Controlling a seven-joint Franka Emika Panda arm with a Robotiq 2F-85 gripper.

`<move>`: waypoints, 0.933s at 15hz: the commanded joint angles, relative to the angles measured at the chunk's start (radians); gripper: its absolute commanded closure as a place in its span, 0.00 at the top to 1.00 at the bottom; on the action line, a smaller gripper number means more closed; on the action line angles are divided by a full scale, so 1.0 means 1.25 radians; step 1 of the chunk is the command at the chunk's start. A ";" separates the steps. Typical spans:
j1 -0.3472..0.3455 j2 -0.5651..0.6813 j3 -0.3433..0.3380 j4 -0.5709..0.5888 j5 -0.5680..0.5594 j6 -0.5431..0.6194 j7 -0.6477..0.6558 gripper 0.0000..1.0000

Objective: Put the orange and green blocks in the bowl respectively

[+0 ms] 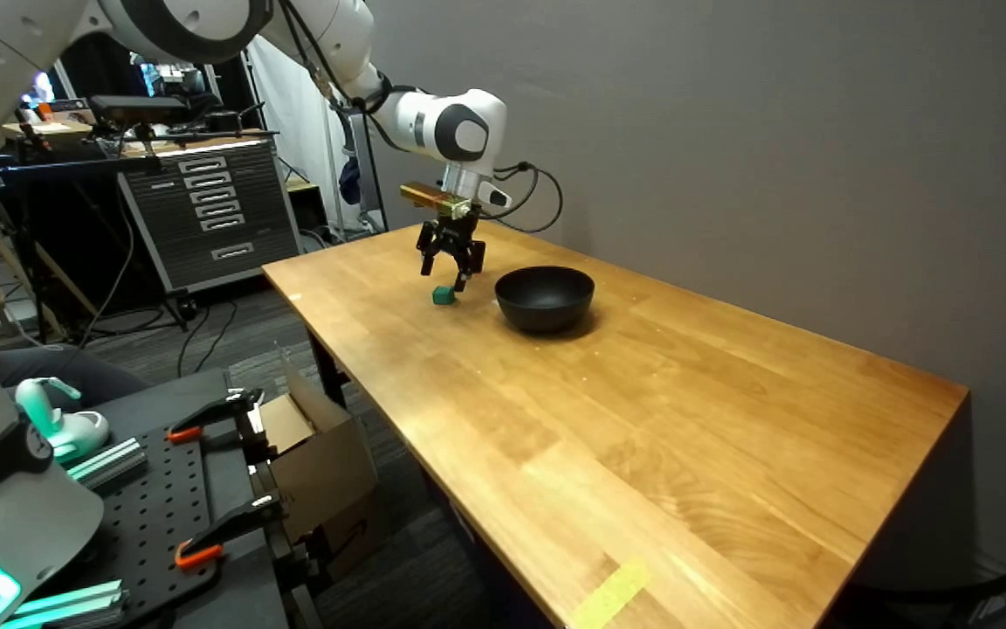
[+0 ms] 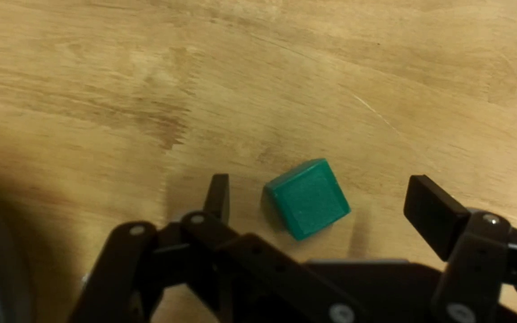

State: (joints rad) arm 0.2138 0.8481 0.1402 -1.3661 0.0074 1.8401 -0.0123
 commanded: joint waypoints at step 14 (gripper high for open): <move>0.019 0.033 -0.024 0.024 -0.012 0.009 0.059 0.46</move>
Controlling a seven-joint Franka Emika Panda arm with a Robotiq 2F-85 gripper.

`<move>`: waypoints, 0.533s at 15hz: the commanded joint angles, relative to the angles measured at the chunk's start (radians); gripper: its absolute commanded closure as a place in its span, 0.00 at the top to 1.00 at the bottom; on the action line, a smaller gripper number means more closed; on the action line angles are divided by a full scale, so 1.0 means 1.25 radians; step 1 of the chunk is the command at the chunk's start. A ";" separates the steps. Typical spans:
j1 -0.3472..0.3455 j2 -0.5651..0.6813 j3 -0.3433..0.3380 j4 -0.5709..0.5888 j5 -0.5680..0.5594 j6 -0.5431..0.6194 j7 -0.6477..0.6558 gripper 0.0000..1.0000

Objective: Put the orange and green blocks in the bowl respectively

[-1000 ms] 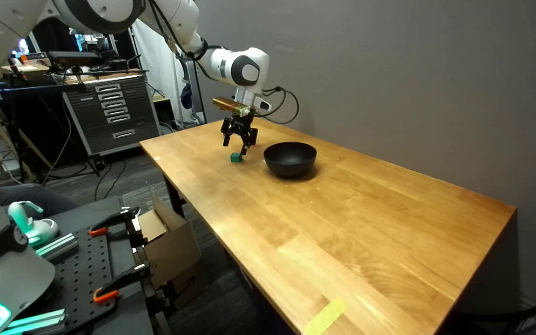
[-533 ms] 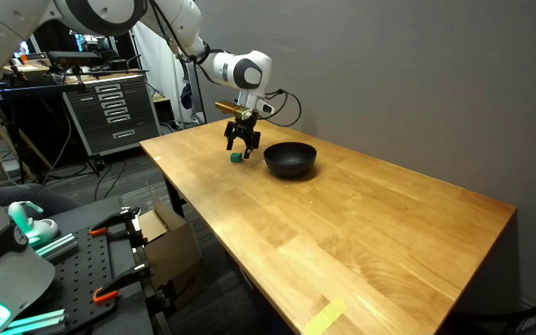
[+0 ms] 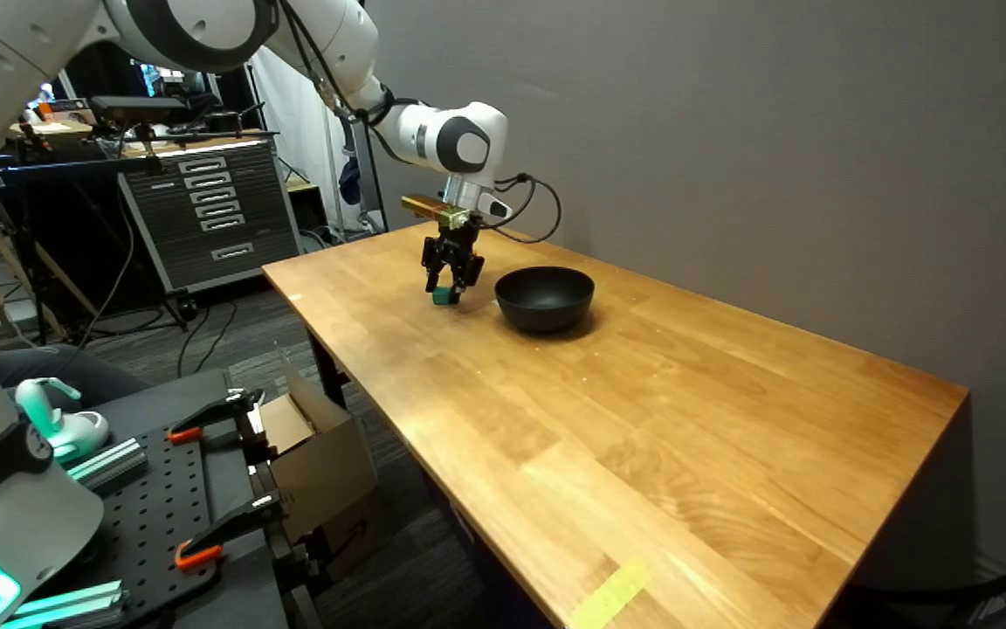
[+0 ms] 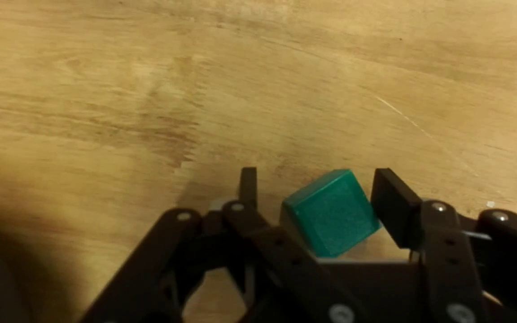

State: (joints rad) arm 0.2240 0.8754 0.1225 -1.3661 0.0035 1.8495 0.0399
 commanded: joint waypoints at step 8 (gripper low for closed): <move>0.019 -0.032 -0.036 0.015 -0.031 -0.008 0.069 0.16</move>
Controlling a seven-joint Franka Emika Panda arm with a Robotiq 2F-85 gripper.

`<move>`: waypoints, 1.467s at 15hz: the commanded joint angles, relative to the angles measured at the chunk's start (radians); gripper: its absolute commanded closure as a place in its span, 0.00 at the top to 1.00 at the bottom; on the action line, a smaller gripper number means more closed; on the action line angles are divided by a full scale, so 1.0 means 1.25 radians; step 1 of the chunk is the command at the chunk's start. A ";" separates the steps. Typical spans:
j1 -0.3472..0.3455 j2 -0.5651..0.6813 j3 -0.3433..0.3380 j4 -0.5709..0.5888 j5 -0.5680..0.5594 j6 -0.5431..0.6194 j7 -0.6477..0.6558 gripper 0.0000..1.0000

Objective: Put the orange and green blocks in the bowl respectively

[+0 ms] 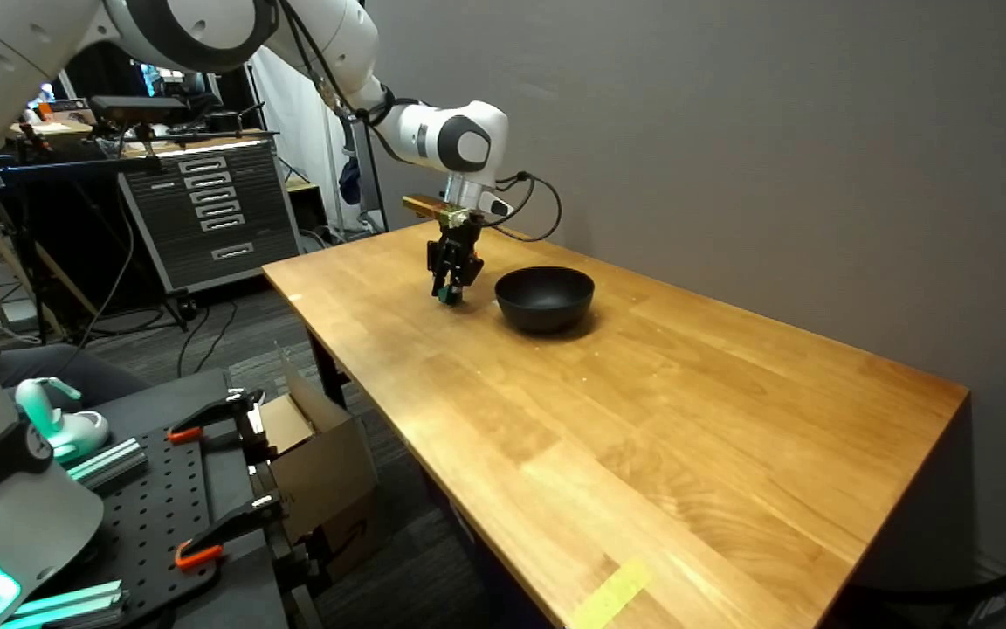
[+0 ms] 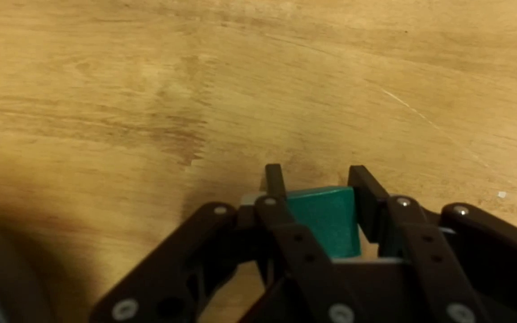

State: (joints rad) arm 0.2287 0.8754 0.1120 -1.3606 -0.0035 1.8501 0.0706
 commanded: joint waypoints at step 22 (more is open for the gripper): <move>0.004 -0.037 -0.049 0.206 -0.099 -0.088 0.150 1.00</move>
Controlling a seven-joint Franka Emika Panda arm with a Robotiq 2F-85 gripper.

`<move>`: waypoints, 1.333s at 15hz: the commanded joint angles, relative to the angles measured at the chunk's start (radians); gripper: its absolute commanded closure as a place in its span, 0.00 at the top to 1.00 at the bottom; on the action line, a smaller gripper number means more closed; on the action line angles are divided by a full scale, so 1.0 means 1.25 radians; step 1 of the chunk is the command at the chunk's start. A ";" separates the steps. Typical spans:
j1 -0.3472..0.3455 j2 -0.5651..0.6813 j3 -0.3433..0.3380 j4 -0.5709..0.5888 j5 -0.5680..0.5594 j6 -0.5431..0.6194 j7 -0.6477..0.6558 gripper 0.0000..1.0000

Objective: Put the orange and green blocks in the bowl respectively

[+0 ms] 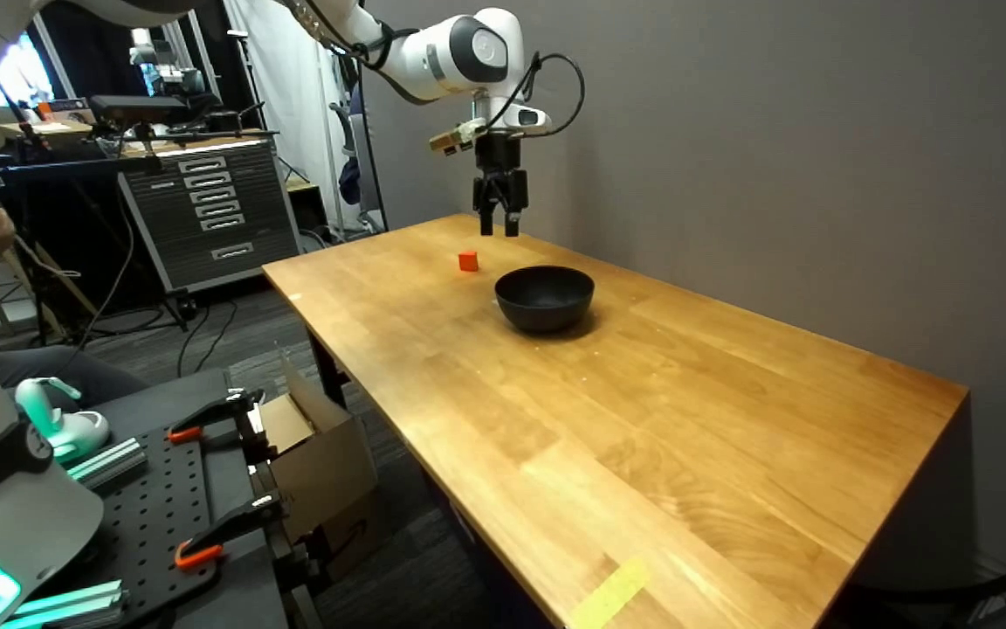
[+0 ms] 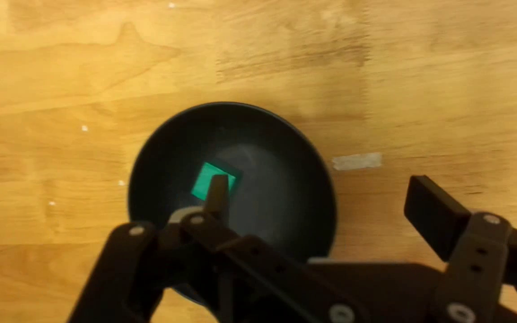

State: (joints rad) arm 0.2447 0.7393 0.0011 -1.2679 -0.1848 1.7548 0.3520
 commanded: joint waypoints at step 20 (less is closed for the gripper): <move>0.038 0.417 0.188 0.501 0.142 0.040 -0.457 1.00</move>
State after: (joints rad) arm 0.2874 1.2087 0.2167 -0.7150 -0.0226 1.8030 -0.1887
